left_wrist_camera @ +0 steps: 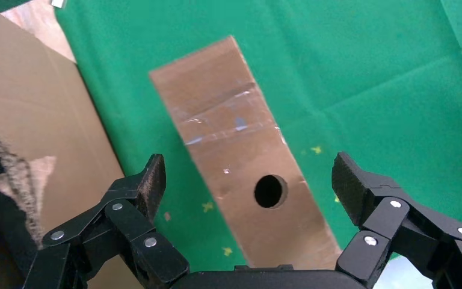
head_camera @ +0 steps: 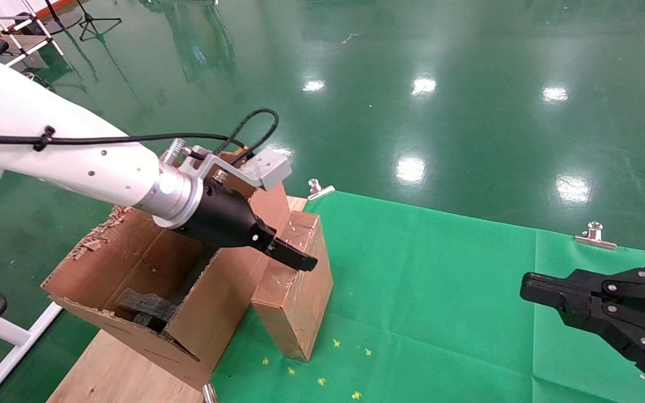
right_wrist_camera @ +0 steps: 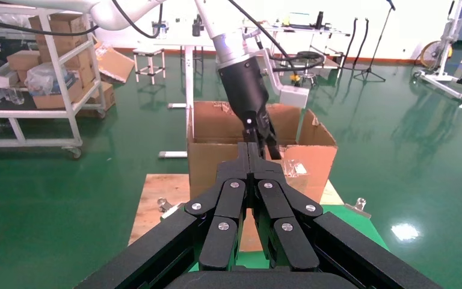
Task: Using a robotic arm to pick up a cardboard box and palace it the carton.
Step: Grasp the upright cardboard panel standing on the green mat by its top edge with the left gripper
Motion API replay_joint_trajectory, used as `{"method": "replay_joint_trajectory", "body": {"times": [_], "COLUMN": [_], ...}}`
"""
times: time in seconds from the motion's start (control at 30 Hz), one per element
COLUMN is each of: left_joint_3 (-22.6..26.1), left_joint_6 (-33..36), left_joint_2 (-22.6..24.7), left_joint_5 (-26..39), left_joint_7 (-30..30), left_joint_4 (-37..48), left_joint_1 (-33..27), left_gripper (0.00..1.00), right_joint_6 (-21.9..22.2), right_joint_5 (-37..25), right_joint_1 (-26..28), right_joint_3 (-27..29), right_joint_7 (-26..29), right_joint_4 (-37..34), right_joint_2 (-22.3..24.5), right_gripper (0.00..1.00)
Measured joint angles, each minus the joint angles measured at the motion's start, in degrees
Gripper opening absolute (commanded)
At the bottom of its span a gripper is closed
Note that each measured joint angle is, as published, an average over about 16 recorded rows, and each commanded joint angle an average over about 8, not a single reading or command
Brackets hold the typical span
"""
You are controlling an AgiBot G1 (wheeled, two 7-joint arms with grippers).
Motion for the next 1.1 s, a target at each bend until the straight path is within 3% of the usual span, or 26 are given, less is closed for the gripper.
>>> {"method": "replay_joint_trajectory", "body": {"times": [0.17, 0.2, 0.4, 0.47, 0.63, 0.7, 1.1], "left_joint_3": [1.75, 2.09, 3.65, 3.95, 4.29, 4.25, 3.8], "left_joint_6": [0.21, 0.26, 0.39, 0.41, 0.44, 0.44, 0.44], "left_joint_2": [0.77, 0.92, 1.56, 1.68, 1.79, 1.77, 1.6], "left_joint_5": [0.56, 0.69, 1.44, 1.64, 1.92, 1.9, 1.48], "left_joint_7": [0.17, 0.27, 0.91, 1.12, 1.34, 1.29, 1.05], "left_joint_4": [-0.02, -0.03, -0.09, -0.1, -0.12, -0.13, -0.12], "left_joint_1": [-0.4, -0.5, -1.1, -1.25, -1.44, -1.43, -1.18], "left_gripper": [1.0, 1.0, 0.98, 0.79, 0.17, 0.0, 0.0], "right_joint_6": [0.01, 0.01, 0.02, 0.02, 0.02, 0.02, 0.02], "right_joint_5": [0.01, 0.01, 0.01, 0.02, 0.02, 0.02, 0.02], "right_joint_1": [0.0, 0.0, 0.0, -0.01, -0.01, -0.01, -0.01], "right_joint_3": [-0.01, -0.01, -0.02, -0.02, -0.02, -0.02, -0.02], "right_joint_7": [-0.01, -0.01, -0.01, -0.01, -0.01, -0.01, -0.01], "right_joint_4": [0.0, 0.0, -0.01, -0.01, -0.01, -0.01, -0.01], "right_joint_2": [0.0, 0.0, 0.01, 0.01, 0.01, 0.01, 0.01], "right_gripper": [0.01, 0.07, 0.82, 1.0, 1.0, 1.0, 1.0]}}
